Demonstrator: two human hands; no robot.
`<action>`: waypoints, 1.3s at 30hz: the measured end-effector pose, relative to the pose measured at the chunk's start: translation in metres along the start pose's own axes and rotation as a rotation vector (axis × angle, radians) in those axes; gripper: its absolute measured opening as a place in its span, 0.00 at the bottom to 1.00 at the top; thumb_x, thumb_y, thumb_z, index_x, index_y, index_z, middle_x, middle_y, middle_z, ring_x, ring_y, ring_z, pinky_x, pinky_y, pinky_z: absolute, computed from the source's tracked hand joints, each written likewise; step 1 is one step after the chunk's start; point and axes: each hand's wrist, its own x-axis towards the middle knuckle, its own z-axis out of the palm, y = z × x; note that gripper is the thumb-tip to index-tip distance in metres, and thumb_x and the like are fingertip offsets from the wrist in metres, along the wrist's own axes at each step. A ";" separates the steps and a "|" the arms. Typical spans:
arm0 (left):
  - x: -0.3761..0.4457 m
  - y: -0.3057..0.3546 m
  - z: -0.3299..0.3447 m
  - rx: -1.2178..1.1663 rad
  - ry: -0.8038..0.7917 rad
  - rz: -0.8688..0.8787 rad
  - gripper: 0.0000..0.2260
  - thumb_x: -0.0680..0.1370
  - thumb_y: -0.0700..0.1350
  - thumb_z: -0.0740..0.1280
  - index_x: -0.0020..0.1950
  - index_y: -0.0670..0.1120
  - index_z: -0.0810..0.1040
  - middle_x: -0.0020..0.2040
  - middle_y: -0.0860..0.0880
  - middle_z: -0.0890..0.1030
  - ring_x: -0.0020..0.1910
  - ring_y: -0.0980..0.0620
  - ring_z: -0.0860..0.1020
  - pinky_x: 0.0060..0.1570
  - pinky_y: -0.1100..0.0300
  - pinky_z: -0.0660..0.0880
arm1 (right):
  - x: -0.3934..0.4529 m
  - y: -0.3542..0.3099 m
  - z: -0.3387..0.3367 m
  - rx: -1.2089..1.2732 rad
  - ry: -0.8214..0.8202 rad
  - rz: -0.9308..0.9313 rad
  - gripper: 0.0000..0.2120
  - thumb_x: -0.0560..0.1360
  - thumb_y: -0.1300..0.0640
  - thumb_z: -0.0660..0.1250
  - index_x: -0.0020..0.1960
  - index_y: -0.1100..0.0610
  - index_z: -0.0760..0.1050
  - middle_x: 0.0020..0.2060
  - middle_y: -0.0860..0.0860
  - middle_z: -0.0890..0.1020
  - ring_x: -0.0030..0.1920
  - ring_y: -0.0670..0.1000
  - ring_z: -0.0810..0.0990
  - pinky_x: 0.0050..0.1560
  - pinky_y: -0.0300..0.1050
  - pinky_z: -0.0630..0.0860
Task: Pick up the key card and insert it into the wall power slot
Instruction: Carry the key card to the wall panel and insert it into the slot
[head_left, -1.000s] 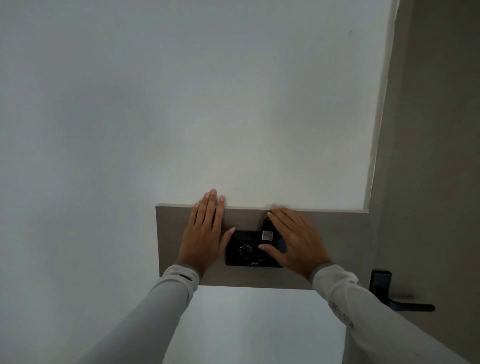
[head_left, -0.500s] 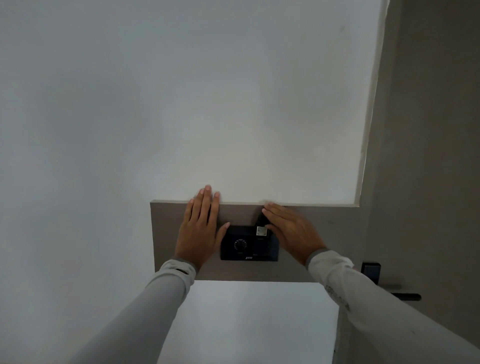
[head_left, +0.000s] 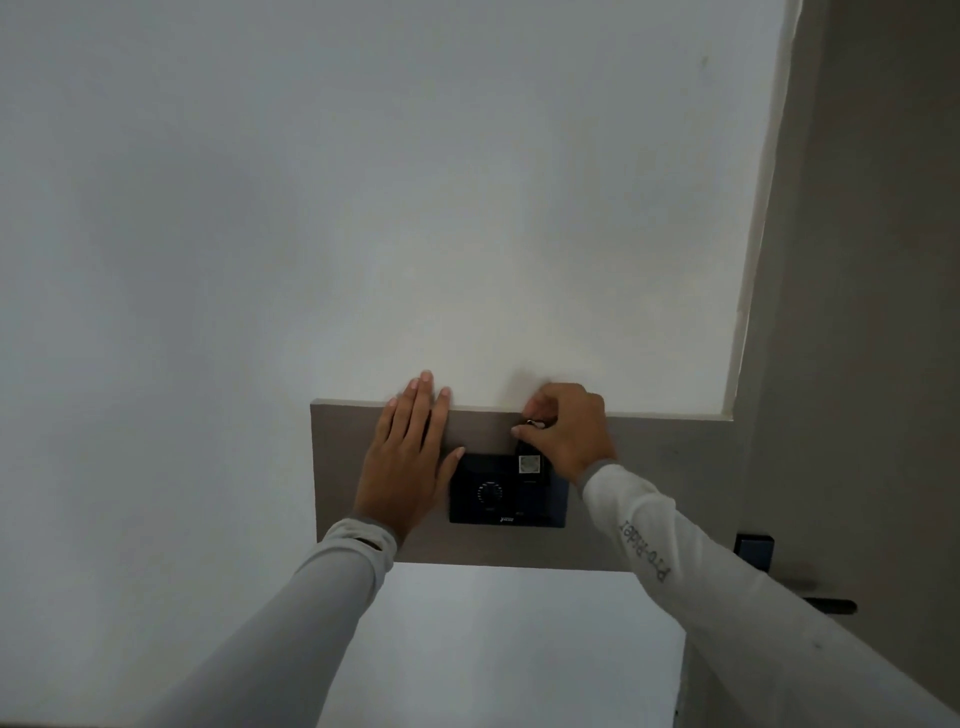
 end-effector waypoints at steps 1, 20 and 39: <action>0.000 0.000 0.000 -0.001 -0.001 0.000 0.31 0.86 0.58 0.56 0.83 0.39 0.62 0.84 0.34 0.61 0.83 0.35 0.62 0.80 0.38 0.66 | 0.001 -0.001 0.000 0.033 -0.005 0.030 0.09 0.63 0.67 0.80 0.40 0.63 0.81 0.35 0.51 0.82 0.36 0.46 0.79 0.39 0.36 0.77; 0.000 0.001 -0.002 0.011 -0.016 -0.003 0.31 0.86 0.57 0.56 0.82 0.39 0.63 0.84 0.33 0.62 0.83 0.35 0.62 0.79 0.37 0.67 | 0.014 -0.011 -0.001 0.124 0.032 0.233 0.08 0.63 0.69 0.76 0.40 0.60 0.84 0.35 0.52 0.84 0.34 0.45 0.78 0.32 0.28 0.72; 0.001 0.002 -0.005 0.003 -0.035 -0.006 0.31 0.86 0.58 0.56 0.82 0.38 0.63 0.84 0.33 0.61 0.83 0.35 0.62 0.80 0.38 0.66 | -0.022 0.025 0.008 -0.211 -0.032 -0.305 0.08 0.78 0.66 0.66 0.53 0.67 0.82 0.55 0.59 0.77 0.48 0.54 0.80 0.54 0.38 0.74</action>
